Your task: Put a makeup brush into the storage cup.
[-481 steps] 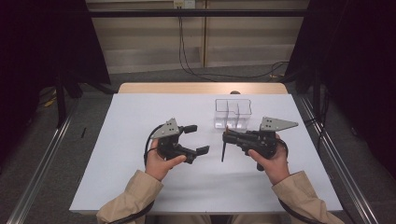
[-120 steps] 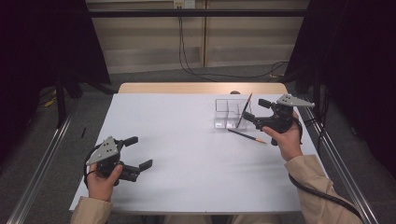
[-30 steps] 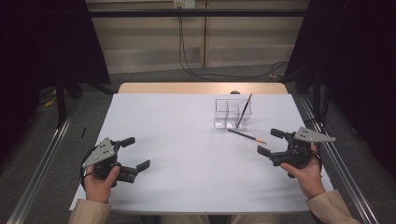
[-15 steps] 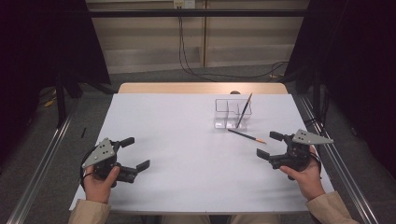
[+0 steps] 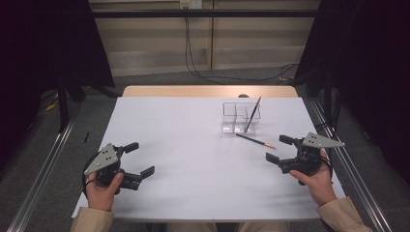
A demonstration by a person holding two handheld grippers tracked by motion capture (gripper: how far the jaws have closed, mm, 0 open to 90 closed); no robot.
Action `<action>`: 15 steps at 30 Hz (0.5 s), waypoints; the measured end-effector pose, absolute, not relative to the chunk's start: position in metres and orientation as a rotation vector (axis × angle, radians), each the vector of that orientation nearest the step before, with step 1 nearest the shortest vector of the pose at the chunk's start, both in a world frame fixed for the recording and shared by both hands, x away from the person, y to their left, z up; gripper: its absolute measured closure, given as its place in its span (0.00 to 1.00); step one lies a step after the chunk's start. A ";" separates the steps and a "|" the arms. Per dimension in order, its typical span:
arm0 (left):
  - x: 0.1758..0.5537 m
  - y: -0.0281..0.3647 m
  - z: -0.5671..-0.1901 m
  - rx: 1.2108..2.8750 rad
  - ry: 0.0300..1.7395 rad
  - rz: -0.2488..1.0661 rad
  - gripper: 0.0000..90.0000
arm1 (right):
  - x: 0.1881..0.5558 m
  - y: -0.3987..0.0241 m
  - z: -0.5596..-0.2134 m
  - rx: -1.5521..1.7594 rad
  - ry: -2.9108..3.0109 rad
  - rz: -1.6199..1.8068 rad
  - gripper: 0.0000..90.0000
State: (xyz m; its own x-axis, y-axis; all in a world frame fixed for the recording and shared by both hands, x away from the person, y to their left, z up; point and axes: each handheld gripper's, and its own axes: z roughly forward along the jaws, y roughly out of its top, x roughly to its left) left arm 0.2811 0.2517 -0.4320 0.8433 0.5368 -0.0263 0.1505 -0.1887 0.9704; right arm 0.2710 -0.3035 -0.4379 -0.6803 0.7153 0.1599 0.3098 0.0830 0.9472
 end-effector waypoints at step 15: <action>0.280 0.256 -0.434 1.737 0.531 0.371 0.00 | 0.279 -0.296 -0.433 0.997 2.030 1.615 0.04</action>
State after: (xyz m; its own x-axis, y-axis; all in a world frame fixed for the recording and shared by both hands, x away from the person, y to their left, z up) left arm 0.2804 0.2560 -0.4338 0.8439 0.5353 -0.0350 0.1511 -0.1747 0.9730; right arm 0.2788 -0.2962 -0.4334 -0.6859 0.7133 0.1438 0.3005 0.0977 0.9488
